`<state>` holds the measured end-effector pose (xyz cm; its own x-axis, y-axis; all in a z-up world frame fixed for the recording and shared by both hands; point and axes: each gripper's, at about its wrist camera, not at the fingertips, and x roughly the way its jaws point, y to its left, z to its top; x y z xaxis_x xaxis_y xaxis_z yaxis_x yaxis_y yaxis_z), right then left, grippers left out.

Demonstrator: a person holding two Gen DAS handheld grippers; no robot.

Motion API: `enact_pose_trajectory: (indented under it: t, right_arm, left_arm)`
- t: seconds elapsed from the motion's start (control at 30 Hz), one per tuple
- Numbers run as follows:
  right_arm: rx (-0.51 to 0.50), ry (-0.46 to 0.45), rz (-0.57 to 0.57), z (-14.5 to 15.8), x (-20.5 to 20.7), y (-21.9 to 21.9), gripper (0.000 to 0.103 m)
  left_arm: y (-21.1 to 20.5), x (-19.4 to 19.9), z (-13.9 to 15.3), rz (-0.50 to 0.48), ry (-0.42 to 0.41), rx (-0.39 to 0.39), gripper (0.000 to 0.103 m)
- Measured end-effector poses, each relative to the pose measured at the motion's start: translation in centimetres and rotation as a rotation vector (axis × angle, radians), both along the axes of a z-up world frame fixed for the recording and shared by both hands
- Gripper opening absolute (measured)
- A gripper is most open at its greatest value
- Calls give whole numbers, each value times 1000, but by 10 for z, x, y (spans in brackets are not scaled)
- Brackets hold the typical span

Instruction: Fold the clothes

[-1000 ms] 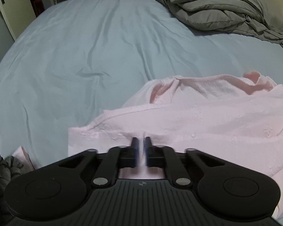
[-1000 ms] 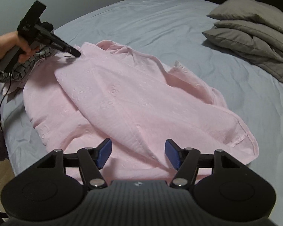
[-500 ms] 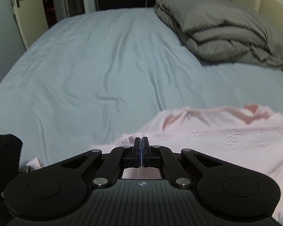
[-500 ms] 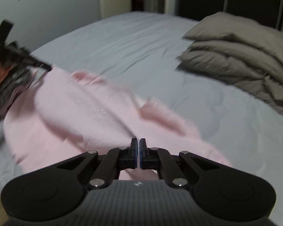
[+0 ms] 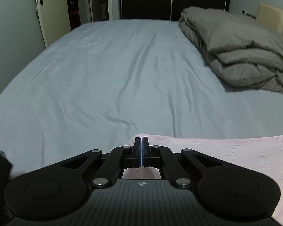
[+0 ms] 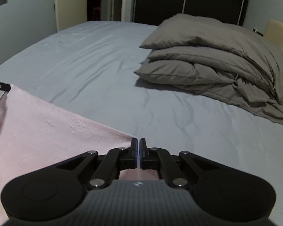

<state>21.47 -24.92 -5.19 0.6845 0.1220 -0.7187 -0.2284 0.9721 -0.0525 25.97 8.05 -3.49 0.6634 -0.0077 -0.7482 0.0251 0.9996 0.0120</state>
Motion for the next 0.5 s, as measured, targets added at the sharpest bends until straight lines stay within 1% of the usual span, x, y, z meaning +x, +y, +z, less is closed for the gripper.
enact_pose_trajectory:
  t: [0.13,0.27,0.37,0.47,0.5]
  right_arm:
    - [-26,30,-16,-24,15,6,2]
    - [-59,74,-7,-46,21,12,2]
    - [-94,88,9,-57,22,15,3]
    - [-108,82,-13,-60,24,12,5]
    - [-104,74,-31,-57,24,9,10]
  left_arm:
    - [-2,8,-25,13,46,7,0]
    - [-3,13,-41,30,83,4,0]
    - [-4,13,-43,33,96,2,0]
    - [-5,12,-44,36,108,-1,0]
    - [-5,12,-45,37,112,-2,0]
